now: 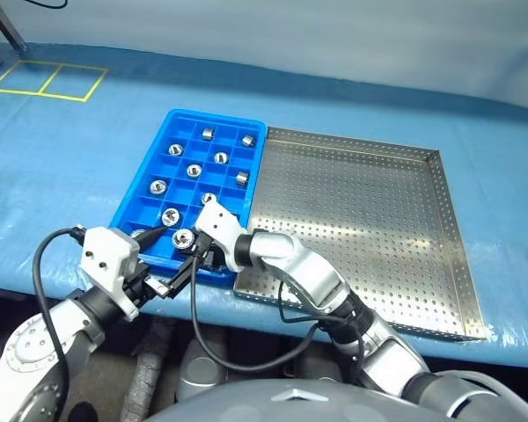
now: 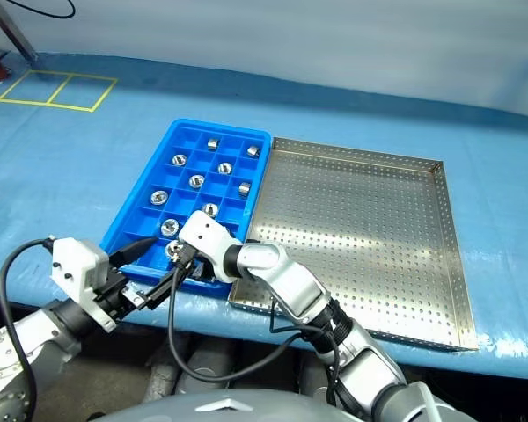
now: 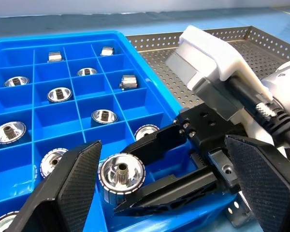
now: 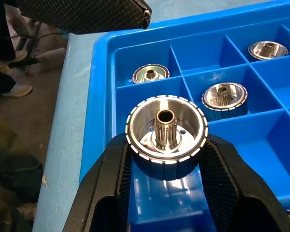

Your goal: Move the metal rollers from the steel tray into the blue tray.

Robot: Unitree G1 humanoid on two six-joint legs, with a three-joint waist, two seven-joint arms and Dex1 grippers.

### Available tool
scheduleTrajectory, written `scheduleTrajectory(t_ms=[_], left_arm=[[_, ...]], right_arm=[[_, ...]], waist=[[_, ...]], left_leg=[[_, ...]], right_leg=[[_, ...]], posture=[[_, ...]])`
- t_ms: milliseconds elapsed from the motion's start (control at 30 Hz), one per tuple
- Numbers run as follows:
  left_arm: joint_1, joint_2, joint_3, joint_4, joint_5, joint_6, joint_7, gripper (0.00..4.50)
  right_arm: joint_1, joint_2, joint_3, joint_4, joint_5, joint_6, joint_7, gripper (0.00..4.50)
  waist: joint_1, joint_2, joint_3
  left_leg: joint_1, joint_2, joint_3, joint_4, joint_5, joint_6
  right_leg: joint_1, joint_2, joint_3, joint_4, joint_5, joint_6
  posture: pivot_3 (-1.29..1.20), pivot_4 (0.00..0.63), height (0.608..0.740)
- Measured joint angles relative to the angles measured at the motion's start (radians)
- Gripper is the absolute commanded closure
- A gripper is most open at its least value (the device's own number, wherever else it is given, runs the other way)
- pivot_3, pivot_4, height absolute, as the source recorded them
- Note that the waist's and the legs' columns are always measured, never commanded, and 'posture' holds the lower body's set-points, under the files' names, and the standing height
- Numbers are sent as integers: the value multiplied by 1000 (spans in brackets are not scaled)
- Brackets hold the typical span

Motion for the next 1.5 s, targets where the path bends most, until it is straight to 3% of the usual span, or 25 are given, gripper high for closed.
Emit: scheduleTrajectory(t_ms=[400,667,867,1000,1167,1433,1500], left_arm=[[-26,17,-17,20,1,0,-4,0],[-41,18,-24,22,1,0,-4,0],[-62,19,-46,49,4,-3,-5,0],[-94,23,-63,61,4,-13,-8,0],[-170,28,-100,108,24,-15,-3,0],[-436,-19,-238,310,121,-16,41,0],[-532,-67,-295,388,158,-21,58,0]], right_arm=[[5,31,0,30,-11,-7,-14,2775],[-5,22,-1,36,-34,-8,-14,239],[19,-26,-11,-36,-30,-3,8,239],[80,-62,-88,-114,-8,23,-11,239],[144,-71,-229,-231,7,47,-95,1776],[291,-116,-407,-411,0,115,-237,4373],[343,-116,-446,-463,-6,122,-280,4444]], waist=[[-5,0,0],[-4,0,0],[-4,0,0],[-7,0,0],[-31,0,0],[-83,0,0],[-97,0,0]], left_leg=[[0,0,0,-1,0,0],[0,0,0,-1,0,0],[-1,-1,0,-1,0,0],[-1,0,0,-1,0,0],[-1,0,0,-1,0,0],[-2,0,1,-1,0,0],[-2,-1,1,-1,0,0]], right_leg=[[0,0,0,0,0,0],[0,0,0,-1,0,0],[0,-1,0,-1,0,0],[-1,-1,0,-1,0,0],[-1,0,0,-1,0,0],[-2,0,1,-1,4,5],[-1,0,1,-1,6,3]], posture=[[344,150,740],[330,150,740],[300,150,740],[259,150,740],[178,150,740],[16,150,740],[-12,150,740]])
